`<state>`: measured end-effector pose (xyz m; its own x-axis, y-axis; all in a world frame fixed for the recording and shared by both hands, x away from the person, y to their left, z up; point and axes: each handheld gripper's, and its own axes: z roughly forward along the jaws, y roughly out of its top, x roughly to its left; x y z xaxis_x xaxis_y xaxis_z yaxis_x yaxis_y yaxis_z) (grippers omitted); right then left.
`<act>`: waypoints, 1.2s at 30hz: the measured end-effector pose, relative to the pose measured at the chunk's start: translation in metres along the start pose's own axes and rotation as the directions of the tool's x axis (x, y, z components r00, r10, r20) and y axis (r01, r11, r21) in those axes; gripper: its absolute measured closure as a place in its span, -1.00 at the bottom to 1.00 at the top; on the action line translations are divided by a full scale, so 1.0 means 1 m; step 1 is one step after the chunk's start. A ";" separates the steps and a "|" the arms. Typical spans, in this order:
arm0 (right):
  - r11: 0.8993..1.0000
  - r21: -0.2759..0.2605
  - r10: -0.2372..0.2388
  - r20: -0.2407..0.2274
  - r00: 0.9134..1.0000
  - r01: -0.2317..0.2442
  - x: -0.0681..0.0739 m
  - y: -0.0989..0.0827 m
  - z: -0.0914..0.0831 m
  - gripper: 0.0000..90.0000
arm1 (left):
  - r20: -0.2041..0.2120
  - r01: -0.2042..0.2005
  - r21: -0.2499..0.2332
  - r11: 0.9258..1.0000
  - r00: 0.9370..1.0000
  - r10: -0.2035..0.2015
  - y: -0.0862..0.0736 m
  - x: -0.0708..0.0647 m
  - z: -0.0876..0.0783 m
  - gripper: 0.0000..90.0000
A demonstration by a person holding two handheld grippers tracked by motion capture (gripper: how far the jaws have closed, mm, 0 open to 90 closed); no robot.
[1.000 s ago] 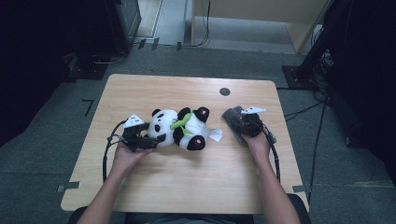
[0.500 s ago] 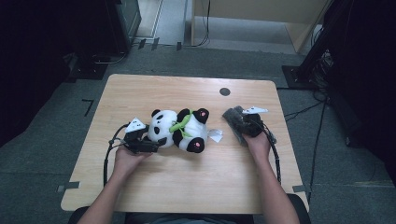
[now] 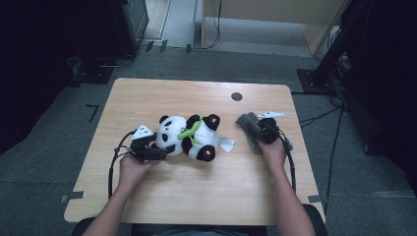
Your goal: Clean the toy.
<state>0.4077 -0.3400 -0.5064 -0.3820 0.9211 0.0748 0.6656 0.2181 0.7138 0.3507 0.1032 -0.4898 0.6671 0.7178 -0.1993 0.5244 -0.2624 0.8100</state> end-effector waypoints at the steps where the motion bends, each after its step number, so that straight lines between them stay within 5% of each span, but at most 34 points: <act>1: 1.000 -0.002 0.006 -0.008 1.000 -0.006 0.000 0.001 -0.002 0.60 | -0.004 -0.001 0.001 1.000 1.000 0.001 0.000 -0.001 0.000 -0.67; 8: 0.998 -0.010 0.059 -0.054 0.997 -0.059 0.000 0.006 -0.010 0.60 | -0.020 0.016 0.009 1.000 1.000 -0.016 0.000 -0.006 -0.001 -0.66; 36: 0.998 -0.060 -0.027 -0.157 0.987 0.018 0.042 0.041 -0.061 0.58 | -0.005 0.012 -0.007 1.000 1.000 -0.012 -0.002 -0.004 0.000 -0.78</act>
<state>0.3796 -0.3121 -0.4311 -0.4960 0.8527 0.1638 0.6186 0.2147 0.7558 0.3474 0.1005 -0.4905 0.6580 0.7243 -0.2059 0.5283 -0.2492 0.8116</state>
